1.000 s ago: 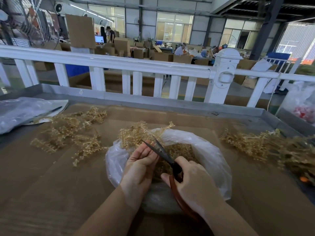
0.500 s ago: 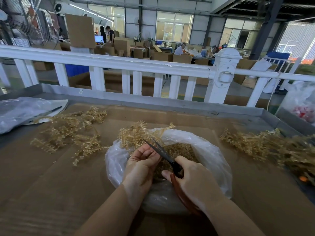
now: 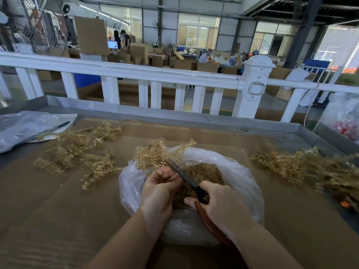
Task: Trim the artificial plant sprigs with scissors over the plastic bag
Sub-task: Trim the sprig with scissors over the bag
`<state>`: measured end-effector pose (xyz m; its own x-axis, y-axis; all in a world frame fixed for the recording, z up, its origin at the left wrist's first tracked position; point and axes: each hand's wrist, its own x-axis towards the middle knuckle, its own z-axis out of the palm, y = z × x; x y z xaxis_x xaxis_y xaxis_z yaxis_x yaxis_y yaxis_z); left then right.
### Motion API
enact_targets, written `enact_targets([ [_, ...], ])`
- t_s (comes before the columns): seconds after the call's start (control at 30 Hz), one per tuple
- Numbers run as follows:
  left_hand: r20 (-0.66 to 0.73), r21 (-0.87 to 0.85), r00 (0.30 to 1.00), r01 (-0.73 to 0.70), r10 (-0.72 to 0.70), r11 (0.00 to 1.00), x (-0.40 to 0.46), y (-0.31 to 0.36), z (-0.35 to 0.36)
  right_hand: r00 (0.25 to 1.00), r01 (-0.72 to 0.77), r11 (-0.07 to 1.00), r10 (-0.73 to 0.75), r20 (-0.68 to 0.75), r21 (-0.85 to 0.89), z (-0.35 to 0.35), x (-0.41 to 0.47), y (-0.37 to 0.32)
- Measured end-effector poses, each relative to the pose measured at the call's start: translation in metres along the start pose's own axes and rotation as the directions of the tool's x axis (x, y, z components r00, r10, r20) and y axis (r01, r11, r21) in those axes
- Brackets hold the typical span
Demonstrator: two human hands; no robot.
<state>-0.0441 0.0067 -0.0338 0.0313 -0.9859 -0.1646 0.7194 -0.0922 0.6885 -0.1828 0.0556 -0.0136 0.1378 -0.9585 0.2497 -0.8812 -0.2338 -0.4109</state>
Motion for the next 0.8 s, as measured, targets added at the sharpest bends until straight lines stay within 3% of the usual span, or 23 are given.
enact_targets([
  [0.8, -0.037, 0.12, 0.998, -0.043, 0.048, 0.992, -0.012, 0.001, 0.007, 0.998, 0.036, 0.996, -0.04, -0.056, -0.079, 0.009, -0.011, 0.002],
])
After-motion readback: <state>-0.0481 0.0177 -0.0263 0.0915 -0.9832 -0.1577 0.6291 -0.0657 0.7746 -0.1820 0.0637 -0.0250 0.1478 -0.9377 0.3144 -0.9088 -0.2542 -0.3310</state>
